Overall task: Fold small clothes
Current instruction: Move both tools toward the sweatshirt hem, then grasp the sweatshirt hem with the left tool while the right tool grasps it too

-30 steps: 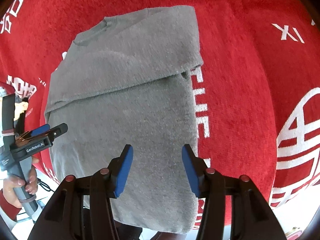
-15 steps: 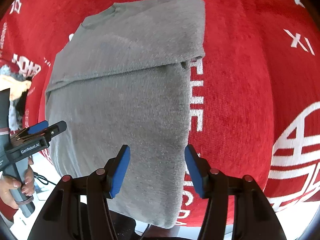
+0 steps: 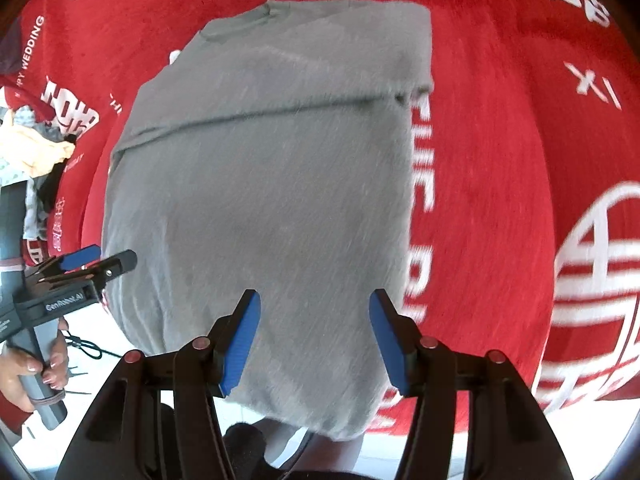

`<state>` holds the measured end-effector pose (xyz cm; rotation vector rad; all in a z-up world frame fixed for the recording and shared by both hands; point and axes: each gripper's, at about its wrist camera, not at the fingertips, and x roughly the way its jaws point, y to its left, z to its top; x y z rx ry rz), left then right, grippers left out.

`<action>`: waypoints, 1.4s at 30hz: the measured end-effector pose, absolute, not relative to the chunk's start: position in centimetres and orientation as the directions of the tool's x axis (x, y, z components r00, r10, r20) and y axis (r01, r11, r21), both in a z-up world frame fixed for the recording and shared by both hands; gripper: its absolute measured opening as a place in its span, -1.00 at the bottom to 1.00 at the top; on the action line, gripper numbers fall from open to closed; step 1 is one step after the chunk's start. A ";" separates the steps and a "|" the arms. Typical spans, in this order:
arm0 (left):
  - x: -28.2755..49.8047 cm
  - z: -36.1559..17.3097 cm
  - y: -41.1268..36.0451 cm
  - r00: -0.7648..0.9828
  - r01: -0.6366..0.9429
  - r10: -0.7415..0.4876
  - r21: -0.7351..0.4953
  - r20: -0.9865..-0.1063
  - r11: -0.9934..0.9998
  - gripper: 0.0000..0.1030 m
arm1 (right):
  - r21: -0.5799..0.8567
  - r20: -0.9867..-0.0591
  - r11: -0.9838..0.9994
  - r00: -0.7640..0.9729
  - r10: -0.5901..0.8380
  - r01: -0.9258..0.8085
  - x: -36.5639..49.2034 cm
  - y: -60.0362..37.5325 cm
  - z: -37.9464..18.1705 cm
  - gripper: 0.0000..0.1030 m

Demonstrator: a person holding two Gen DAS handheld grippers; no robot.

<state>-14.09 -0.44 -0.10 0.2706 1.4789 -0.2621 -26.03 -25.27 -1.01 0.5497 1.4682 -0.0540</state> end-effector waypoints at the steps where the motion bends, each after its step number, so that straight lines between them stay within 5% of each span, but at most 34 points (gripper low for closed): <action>1: -14.2 0.0 0.0 0.075 0.342 -0.005 0.021 -0.997 0.940 0.78 | 0.313 -0.950 0.875 0.129 0.285 0.369 -26.6 -24.8 -0.6 0.17; 17: -18.9 -1.1 8.2 0.068 0.401 -0.051 -0.020 -0.996 0.916 0.78 | 0.412 -0.911 0.757 0.260 0.321 0.507 -36.2 -24.0 0.6 0.17; 31: -19.4 -6.5 16.8 -0.056 0.329 -0.210 -0.216 -0.976 0.919 0.78 | 0.461 -0.863 0.768 0.023 0.505 0.445 -38.8 -20.9 -9.8 0.17; 42: -20.5 -9.5 14.8 -0.160 0.343 -0.341 -0.376 -0.926 0.861 0.78 | 0.526 -0.831 0.779 0.012 0.556 0.342 -37.9 -19.4 -10.9 0.24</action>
